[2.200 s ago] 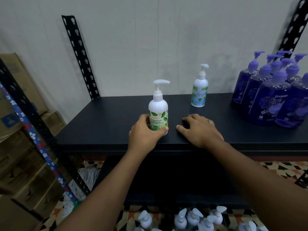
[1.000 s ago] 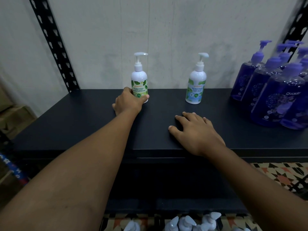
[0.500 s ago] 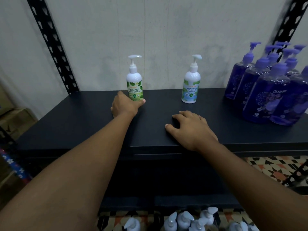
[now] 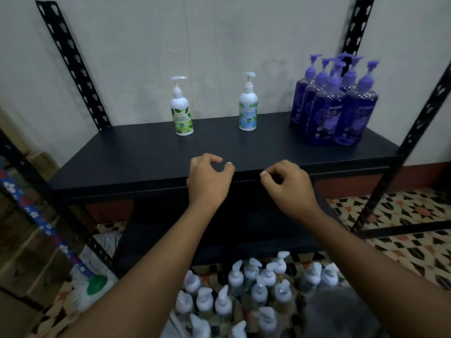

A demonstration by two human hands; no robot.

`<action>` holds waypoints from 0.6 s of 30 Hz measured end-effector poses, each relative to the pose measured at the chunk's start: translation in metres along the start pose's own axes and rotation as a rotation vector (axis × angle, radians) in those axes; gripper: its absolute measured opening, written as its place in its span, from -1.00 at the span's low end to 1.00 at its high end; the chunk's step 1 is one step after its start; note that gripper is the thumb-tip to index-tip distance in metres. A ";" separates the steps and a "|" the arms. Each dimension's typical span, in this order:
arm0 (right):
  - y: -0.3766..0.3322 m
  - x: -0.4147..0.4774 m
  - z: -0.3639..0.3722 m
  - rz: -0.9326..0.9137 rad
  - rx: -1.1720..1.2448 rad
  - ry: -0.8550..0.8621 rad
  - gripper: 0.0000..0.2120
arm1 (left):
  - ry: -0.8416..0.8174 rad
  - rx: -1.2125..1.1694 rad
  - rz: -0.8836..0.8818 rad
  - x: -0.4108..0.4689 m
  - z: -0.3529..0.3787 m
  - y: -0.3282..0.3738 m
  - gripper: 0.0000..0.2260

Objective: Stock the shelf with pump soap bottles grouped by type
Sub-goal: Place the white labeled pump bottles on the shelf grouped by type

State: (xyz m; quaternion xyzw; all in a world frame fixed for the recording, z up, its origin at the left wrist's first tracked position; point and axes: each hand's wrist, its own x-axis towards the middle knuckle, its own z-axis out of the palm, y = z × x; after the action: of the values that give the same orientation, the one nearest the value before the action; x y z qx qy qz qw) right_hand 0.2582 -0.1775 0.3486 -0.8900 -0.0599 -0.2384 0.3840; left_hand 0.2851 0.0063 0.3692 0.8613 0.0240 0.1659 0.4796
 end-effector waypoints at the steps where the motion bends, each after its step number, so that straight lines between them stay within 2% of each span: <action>1: 0.006 -0.014 -0.009 0.017 0.002 0.011 -0.86 | -0.011 -0.045 0.018 -0.016 0.007 0.005 -0.85; 4: 0.032 -0.051 -0.033 0.100 -0.003 0.021 -0.86 | -0.103 -0.137 0.037 -0.061 0.034 0.008 -0.90; 8: 0.071 -0.090 -0.059 0.266 -0.013 -0.056 -0.84 | -0.293 -0.132 -0.011 -0.108 0.077 -0.012 -0.91; 13: 0.121 -0.135 -0.066 0.508 0.001 -0.104 -0.79 | -0.488 -0.108 -0.148 -0.148 0.132 -0.049 -0.87; 18: 0.179 -0.175 -0.035 0.717 -0.006 -0.210 -0.82 | -0.548 -0.042 -0.335 -0.182 0.178 -0.090 -0.81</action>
State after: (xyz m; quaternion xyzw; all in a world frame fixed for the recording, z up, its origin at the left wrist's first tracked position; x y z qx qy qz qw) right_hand 0.1426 -0.3143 0.1698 -0.8752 0.2174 0.0039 0.4322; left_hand 0.1786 -0.1272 0.1598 0.8479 0.0318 -0.1531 0.5066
